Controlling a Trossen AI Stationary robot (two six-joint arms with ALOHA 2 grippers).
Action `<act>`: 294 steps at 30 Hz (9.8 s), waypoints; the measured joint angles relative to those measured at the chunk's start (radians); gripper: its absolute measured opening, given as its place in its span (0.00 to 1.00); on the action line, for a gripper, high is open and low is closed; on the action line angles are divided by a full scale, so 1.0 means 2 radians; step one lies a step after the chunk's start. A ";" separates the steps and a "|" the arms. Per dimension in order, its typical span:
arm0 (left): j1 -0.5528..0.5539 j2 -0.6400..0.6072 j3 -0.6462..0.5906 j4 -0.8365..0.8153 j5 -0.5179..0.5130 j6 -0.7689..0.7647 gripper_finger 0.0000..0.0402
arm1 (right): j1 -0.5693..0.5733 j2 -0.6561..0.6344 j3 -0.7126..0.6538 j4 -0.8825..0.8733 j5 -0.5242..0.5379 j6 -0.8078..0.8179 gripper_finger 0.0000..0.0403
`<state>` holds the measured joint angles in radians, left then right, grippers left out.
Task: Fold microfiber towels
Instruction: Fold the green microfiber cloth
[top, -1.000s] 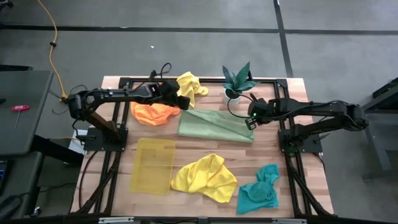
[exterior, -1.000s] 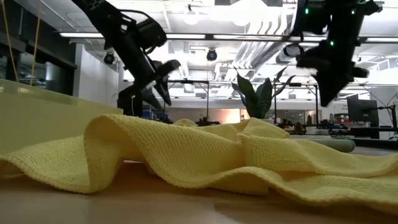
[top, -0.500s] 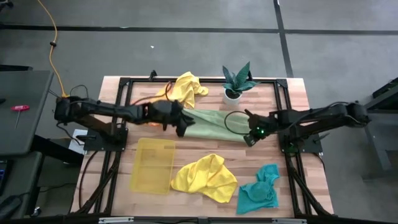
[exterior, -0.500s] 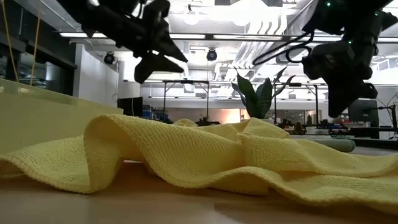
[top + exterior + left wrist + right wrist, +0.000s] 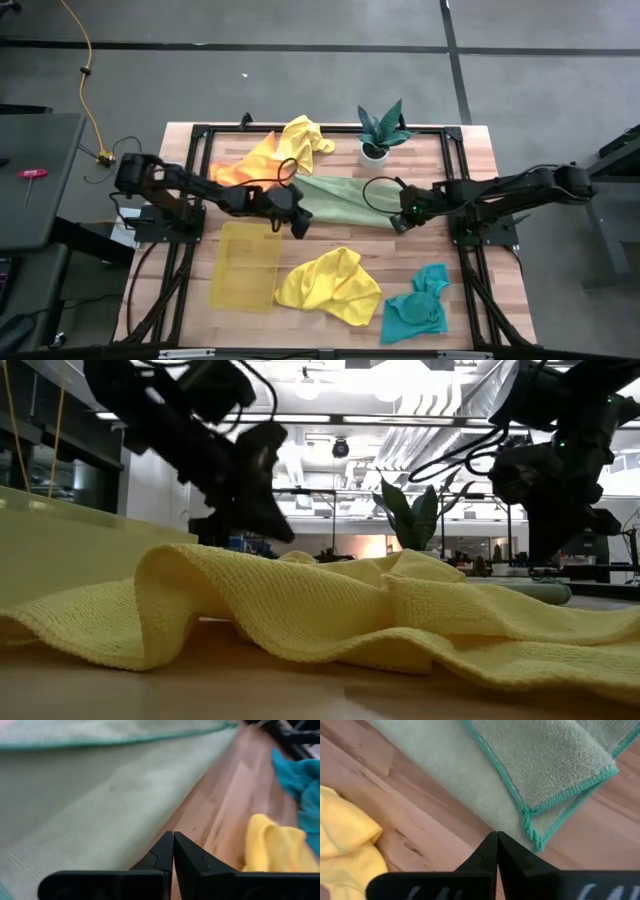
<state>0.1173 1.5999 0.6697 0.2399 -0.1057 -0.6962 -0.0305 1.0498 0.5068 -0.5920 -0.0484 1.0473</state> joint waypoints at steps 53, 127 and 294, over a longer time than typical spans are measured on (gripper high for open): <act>0.000 0.077 0.001 0.031 0.023 -0.039 0.00 | -0.081 0.052 0.097 -0.059 0.257 -0.094 0.00; 0.040 -0.098 0.001 -0.073 0.081 0.108 0.05 | -0.085 -0.180 -0.040 0.096 0.118 -0.045 0.01; 0.058 -0.207 0.000 -0.080 0.021 0.154 0.35 | -0.005 0.149 0.198 0.082 0.208 0.095 0.40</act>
<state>0.2337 1.1858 0.6704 0.0792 -0.0643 -0.3889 -0.0398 1.3481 0.9020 -0.4288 0.3678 1.2382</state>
